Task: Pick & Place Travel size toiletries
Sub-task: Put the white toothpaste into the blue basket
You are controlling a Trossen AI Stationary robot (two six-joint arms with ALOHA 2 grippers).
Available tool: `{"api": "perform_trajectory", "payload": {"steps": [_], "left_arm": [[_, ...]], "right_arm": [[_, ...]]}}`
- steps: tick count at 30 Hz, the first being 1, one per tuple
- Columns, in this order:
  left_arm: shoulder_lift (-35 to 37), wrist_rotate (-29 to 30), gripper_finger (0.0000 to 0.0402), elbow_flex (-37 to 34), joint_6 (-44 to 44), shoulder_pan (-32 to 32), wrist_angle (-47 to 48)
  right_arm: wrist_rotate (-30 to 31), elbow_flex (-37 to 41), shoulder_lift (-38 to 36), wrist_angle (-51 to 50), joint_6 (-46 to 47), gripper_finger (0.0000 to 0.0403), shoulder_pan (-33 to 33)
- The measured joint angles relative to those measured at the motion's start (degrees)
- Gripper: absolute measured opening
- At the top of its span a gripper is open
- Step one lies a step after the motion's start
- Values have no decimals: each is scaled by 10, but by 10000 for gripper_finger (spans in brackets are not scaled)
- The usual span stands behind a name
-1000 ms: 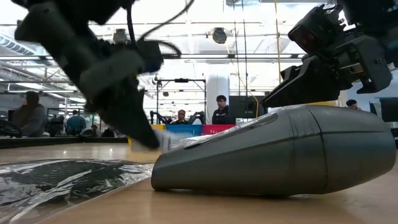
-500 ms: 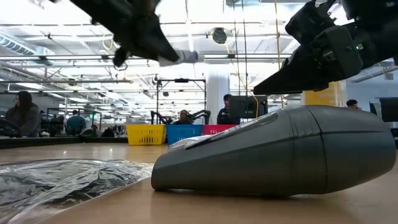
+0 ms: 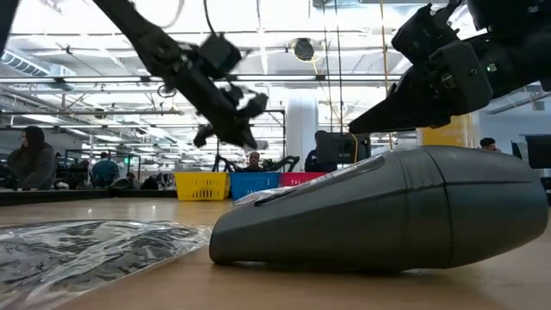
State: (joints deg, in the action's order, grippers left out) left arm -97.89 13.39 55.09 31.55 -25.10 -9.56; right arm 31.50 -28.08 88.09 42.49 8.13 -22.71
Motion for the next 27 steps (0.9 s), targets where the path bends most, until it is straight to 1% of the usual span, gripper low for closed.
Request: {"api": "perform_trajectory", "payload": {"steps": [4,7,9,12,18,21,24,27], "left_arm": [[-58,-14,9,65,5,-42,72],[-89,-15,22,108,5,-51,126],[-104,-15,28,130,2,-52,144],[-118,-16,29,144,-2,-51,163],[-111,-16,35,145,-4,-53,194],[-111,-15,60,145,-10,-53,200],[-111,-16,104,145,-12,-53,204],[-111,-41,155,145,-15,-53,205]], "right_arm": [[0,0,0,-16,2,96,2],[0,0,0,-21,2,96,1],[0,0,0,-21,2,96,1],[0,0,0,-21,2,96,1],[-1,0,0,-20,2,96,1],[-1,0,0,-20,2,96,1],[-2,1,0,-20,2,96,1],[-2,1,0,-20,2,96,1]]}}
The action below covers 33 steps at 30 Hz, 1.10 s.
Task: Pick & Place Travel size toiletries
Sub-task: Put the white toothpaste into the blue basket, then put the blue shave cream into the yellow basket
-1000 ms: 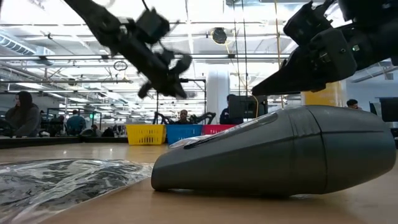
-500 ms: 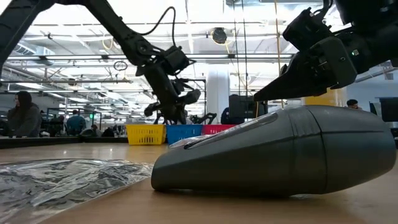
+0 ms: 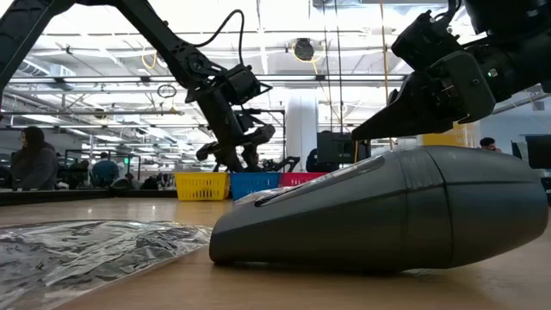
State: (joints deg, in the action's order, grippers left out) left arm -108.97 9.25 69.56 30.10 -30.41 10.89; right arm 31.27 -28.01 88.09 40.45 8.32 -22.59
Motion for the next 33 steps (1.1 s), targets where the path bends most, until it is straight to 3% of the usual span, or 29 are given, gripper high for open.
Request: {"api": "perform_trajectory", "payload": {"steps": [4,8,12,17,23,27,33], "left_arm": [[22,-26,214,-1,-24,6,16],[67,1,248,0,-55,57,54],[93,60,261,0,-75,163,84],[88,138,255,0,-70,323,85],[57,227,239,0,-35,482,53],[31,253,230,0,-32,548,11],[-5,277,215,0,-56,580,-39]], "right_arm": [[-2,0,0,-5,0,96,-1],[-60,0,0,-17,-3,97,-1],[-120,0,0,-21,-3,111,-1],[-212,0,-22,-35,4,158,-1],[-297,-1,-130,-203,60,217,-15],[-251,-1,-165,-288,134,225,-60],[-69,-1,-120,-289,189,209,-178]]}}
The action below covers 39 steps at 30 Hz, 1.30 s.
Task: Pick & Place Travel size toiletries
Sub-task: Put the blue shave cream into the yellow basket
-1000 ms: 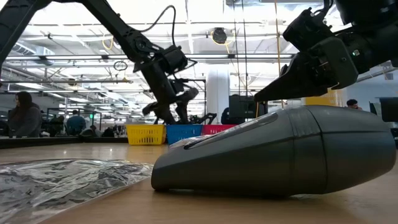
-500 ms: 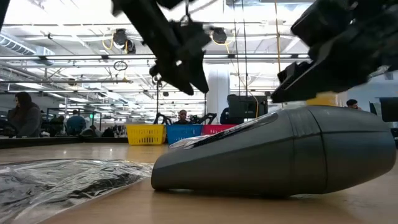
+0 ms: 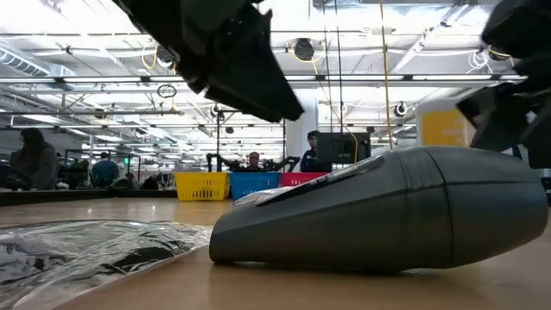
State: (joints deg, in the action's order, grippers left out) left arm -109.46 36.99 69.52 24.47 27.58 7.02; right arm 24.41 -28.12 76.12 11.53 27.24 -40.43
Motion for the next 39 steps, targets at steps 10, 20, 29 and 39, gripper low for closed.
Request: {"api": "perform_trajectory", "payload": {"steps": [10,20,29,39], "left_arm": [[-47,-100,196,0,-46,-45,-115],[-97,-196,191,0,-44,-96,-209],[-103,-215,191,0,-43,-135,-202],[-53,-145,191,0,11,-182,-58]], "right_arm": [[117,0,142,164,-17,188,-35],[25,0,169,177,50,268,46],[75,-3,233,275,4,283,109],[109,-56,292,295,-46,277,213]]}}
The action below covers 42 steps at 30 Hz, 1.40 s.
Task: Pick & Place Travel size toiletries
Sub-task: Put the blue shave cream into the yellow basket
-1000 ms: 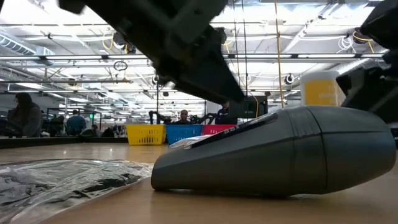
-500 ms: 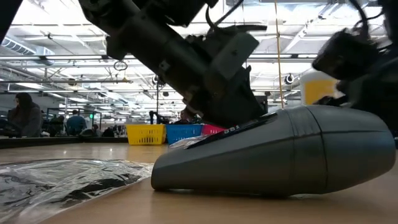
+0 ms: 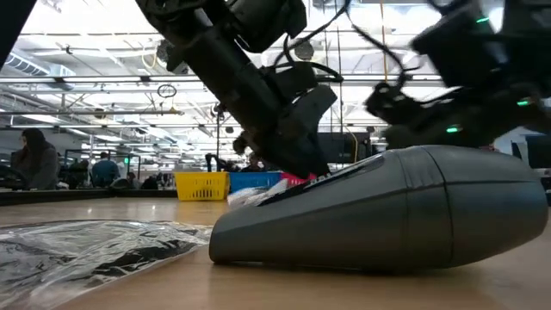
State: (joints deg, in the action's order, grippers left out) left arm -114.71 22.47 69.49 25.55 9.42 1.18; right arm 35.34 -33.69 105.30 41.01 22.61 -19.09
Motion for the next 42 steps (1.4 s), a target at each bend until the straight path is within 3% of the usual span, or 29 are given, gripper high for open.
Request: {"api": "perform_trajectory", "payload": {"steps": [5,10,14,21,28,32,36,42], "left_arm": [[8,35,191,0,86,7,52],[8,44,191,0,182,35,89],[2,72,191,1,217,56,80],[-13,120,191,0,117,52,104],[7,142,191,0,51,15,212],[34,118,191,0,-19,2,214],[62,18,203,0,-103,-13,214],[65,-114,283,0,-195,-55,218]], "right_arm": [[34,-3,-27,-26,-68,276,-2],[39,18,-118,-124,-46,276,-39],[58,44,-177,-124,-39,276,-68],[69,89,-227,-108,-38,276,-78],[67,126,-230,-44,-36,276,-77],[66,129,-230,-35,-36,276,-77],[65,129,-230,-35,-37,276,-77],[64,130,-230,-35,-38,276,-77]]}}
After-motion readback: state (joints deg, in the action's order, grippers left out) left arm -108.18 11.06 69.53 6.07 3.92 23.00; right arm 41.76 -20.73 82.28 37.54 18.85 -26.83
